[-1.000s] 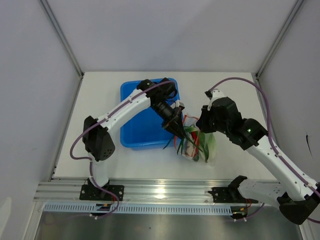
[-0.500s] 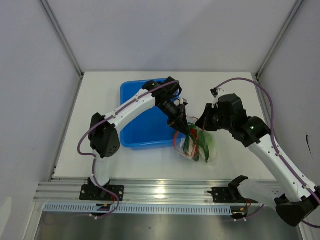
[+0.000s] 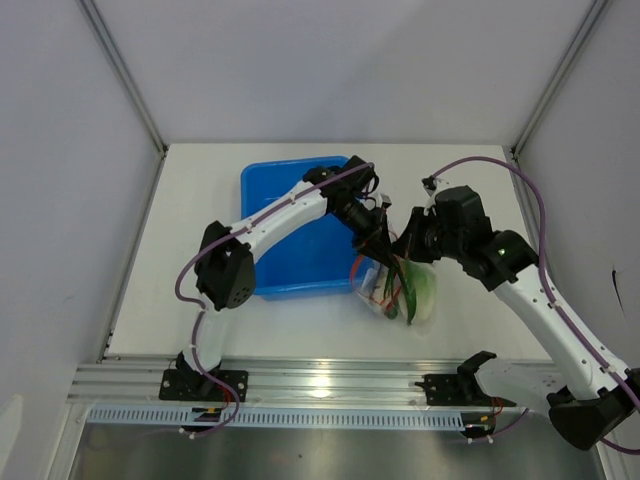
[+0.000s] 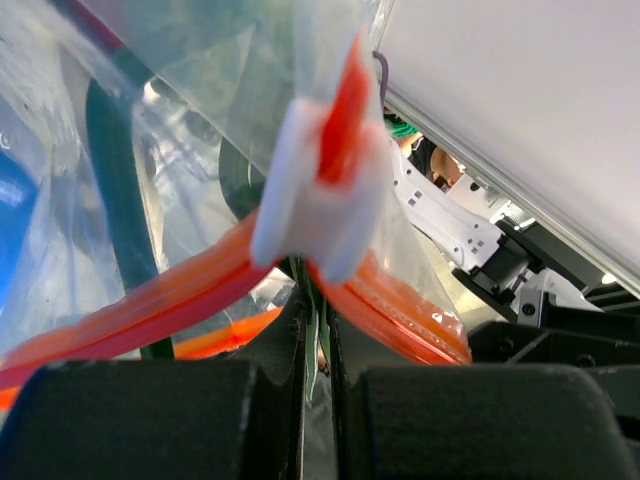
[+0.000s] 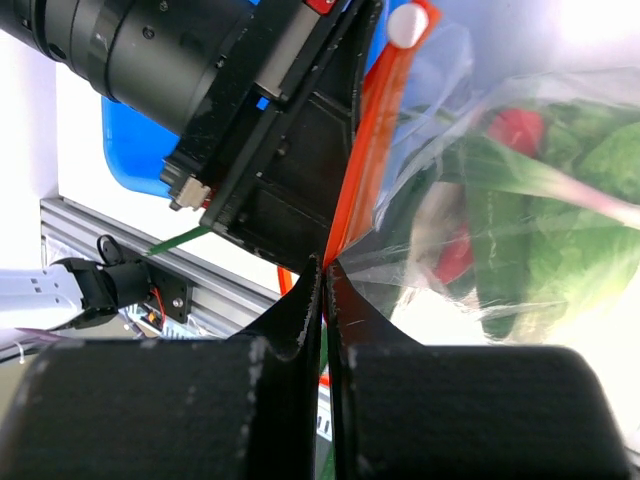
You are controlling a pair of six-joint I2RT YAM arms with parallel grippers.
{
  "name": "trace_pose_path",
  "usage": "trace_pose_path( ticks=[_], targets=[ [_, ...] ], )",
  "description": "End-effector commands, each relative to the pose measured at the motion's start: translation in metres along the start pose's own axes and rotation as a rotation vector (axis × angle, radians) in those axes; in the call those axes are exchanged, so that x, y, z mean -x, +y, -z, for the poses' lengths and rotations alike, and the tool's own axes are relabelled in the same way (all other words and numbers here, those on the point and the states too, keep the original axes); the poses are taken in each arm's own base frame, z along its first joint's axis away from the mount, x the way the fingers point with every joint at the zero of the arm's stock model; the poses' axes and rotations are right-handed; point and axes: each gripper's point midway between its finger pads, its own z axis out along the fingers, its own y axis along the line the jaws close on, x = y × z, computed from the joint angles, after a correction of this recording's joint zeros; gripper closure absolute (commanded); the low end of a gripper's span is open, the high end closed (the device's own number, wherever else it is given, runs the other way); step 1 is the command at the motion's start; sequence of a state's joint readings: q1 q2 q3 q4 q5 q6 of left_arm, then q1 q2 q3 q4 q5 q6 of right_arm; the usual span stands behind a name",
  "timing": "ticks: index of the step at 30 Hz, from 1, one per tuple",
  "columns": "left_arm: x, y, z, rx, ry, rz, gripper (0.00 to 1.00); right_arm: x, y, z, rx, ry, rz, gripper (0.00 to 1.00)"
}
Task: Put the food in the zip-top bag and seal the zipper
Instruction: Place the fake vegetable in the zipper food storage bag.
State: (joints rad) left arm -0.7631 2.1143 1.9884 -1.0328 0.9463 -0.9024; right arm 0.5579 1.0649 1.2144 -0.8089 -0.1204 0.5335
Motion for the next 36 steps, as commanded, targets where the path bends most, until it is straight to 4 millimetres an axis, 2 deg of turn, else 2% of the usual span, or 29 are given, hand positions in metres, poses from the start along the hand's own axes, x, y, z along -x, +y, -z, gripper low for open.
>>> trace_pose_path(
  ticks=[1,2,5,8,9,13,14,16,17,18,25,26,28,30,32,33,36],
  targets=[
    [0.011,-0.005,-0.015,-0.027,-0.014,-0.051,0.97,0.02,0.018,0.009,0.056,-0.054,-0.026,1.0],
    [0.013,-0.005,-0.016,-0.034,-0.019,-0.066,0.96,0.018,0.016,0.008,0.05,-0.049,-0.029,1.0],
    [0.017,0.001,-0.019,-0.02,-0.027,-0.071,0.85,0.018,0.014,0.009,0.043,-0.047,-0.033,1.0],
    [0.017,0.013,-0.021,0.016,-0.028,-0.061,0.66,0.018,0.012,0.013,0.029,-0.047,-0.035,1.0],
    [0.014,0.019,-0.019,0.046,-0.027,-0.051,0.56,0.019,0.012,0.016,0.03,-0.053,-0.033,1.0],
    [0.013,0.026,-0.005,0.103,-0.087,-0.099,0.38,0.02,0.01,0.022,0.025,-0.054,-0.041,1.0],
    [0.009,0.021,0.003,0.107,-0.115,-0.129,0.29,0.019,0.009,0.022,0.02,-0.048,-0.044,1.0],
    [0.013,0.023,0.015,0.139,-0.181,-0.164,0.21,0.02,0.008,0.026,0.02,-0.051,-0.047,1.0],
    [0.009,0.017,0.025,0.142,-0.218,-0.188,0.14,0.021,0.008,0.027,0.02,-0.051,-0.049,1.0],
    [0.01,0.017,0.032,0.152,-0.246,-0.206,0.12,0.022,0.006,0.028,0.017,-0.052,-0.054,1.0],
    [0.002,0.003,0.077,0.193,-0.433,-0.324,0.11,0.022,0.004,0.036,0.023,-0.03,-0.053,1.0],
    [-0.002,-0.002,0.091,0.202,-0.496,-0.365,0.12,0.024,0.006,0.038,0.028,-0.032,-0.049,1.0],
    [-0.004,-0.002,0.1,0.222,-0.542,-0.403,0.13,0.023,0.004,0.041,0.025,-0.025,-0.049,1.0],
    [-0.01,-0.008,0.108,0.211,-0.569,-0.476,0.28,0.022,0.005,0.042,0.033,-0.015,-0.042,1.0],
    [-0.011,-0.01,0.105,0.188,-0.575,-0.538,0.5,0.02,0.005,0.041,0.035,0.0,-0.041,1.0],
    [-0.018,-0.015,0.105,0.169,-0.577,-0.569,0.54,0.021,0.007,0.042,0.04,-0.001,-0.04,1.0],
    [-0.024,-0.011,0.092,0.161,-0.535,-0.599,0.61,0.023,0.008,0.043,0.041,-0.002,-0.04,1.0]
  ],
)
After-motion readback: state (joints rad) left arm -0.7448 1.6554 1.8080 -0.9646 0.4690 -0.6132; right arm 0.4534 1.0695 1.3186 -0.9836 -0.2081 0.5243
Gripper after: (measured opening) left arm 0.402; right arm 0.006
